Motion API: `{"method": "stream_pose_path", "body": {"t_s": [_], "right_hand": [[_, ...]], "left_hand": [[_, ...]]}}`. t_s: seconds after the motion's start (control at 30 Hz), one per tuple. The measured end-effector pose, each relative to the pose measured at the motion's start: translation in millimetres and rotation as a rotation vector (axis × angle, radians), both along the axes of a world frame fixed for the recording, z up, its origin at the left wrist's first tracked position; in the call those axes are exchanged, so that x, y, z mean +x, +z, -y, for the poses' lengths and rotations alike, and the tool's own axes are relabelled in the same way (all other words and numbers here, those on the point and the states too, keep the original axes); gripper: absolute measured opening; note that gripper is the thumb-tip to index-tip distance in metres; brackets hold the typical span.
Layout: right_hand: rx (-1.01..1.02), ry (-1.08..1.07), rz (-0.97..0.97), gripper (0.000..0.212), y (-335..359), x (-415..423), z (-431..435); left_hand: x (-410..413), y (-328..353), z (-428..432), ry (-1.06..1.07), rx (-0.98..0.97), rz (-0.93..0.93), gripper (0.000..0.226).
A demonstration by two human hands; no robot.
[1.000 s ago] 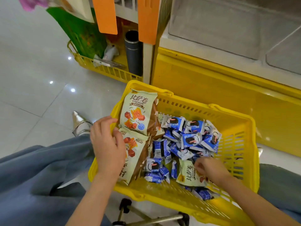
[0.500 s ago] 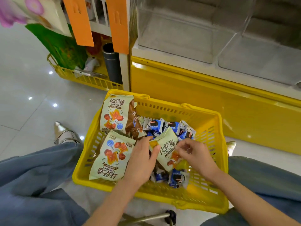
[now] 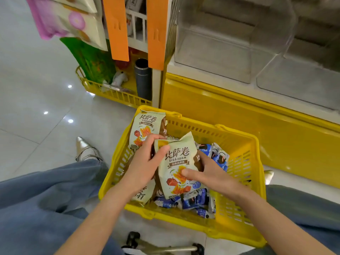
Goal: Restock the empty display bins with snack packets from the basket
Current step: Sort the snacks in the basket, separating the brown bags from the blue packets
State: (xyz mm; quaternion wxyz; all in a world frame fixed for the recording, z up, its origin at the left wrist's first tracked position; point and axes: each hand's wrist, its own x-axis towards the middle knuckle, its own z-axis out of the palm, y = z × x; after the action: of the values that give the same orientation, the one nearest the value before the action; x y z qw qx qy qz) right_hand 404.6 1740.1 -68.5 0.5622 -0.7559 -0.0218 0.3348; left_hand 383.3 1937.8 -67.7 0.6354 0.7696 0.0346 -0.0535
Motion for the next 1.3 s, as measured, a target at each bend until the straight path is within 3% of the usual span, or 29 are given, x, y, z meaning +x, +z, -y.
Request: {"method": "stream_pose_path", "body": {"t_s": [0.13,0.23,0.33,0.5,0.63,0.8,0.97,1.1,1.17,1.23,1.3], "right_hand": [[-0.049,-0.146,0.037,0.036,-9.6,-3.3,-20.3],[-0.017,-0.285,-0.037,0.050,-14.0,-4.1,-22.2],[-0.029,-0.309,-0.166,0.063,-20.3,-7.6,-20.4],[0.042,-0.326,-0.292,0.053,-33.3,-22.2,-30.5],[0.056,-0.353,-0.260,0.058,-29.6,-19.7,-40.7],[0.095,-0.450,-0.088,0.058,-10.2,-16.1,-44.8],[0.128,-0.468,0.067,0.066,9.4,20.2,-72.7],[0.090,-0.454,0.003,0.057,0.1,63.5,-112.0],[-0.115,-0.410,0.000,0.065,-8.5,73.6,-127.8],[-0.438,-0.349,0.145,0.075,-18.3,78.4,-135.3],[-0.542,-0.319,0.267,0.080,-22.7,77.8,-138.3]], "left_hand": [[-10.7,-19.2,-22.1,0.158,0.300,0.072,0.027],[-18.6,-47.5,-41.7,0.168,0.504,-0.063,0.041],[-24.0,-66.2,-45.1,0.155,0.449,-0.186,0.046],[-23.4,-70.2,-43.0,0.204,0.415,-0.176,0.041],[-27.7,-63.8,-61.5,0.296,0.563,-0.104,0.041],[-28.6,-64.1,-64.4,0.272,0.886,-0.123,0.048],[-17.6,-67.9,-69.5,0.300,0.597,-0.163,0.056],[-5.3,-69.9,-77.1,0.229,0.382,-0.240,0.051],[-6.2,-72.2,-76.5,0.235,0.348,-0.239,0.052],[-7.6,-75.4,-76.8,0.244,0.331,-0.232,0.054],[-8.0,-75.7,-77.8,0.240,0.318,-0.235,0.055]]}}
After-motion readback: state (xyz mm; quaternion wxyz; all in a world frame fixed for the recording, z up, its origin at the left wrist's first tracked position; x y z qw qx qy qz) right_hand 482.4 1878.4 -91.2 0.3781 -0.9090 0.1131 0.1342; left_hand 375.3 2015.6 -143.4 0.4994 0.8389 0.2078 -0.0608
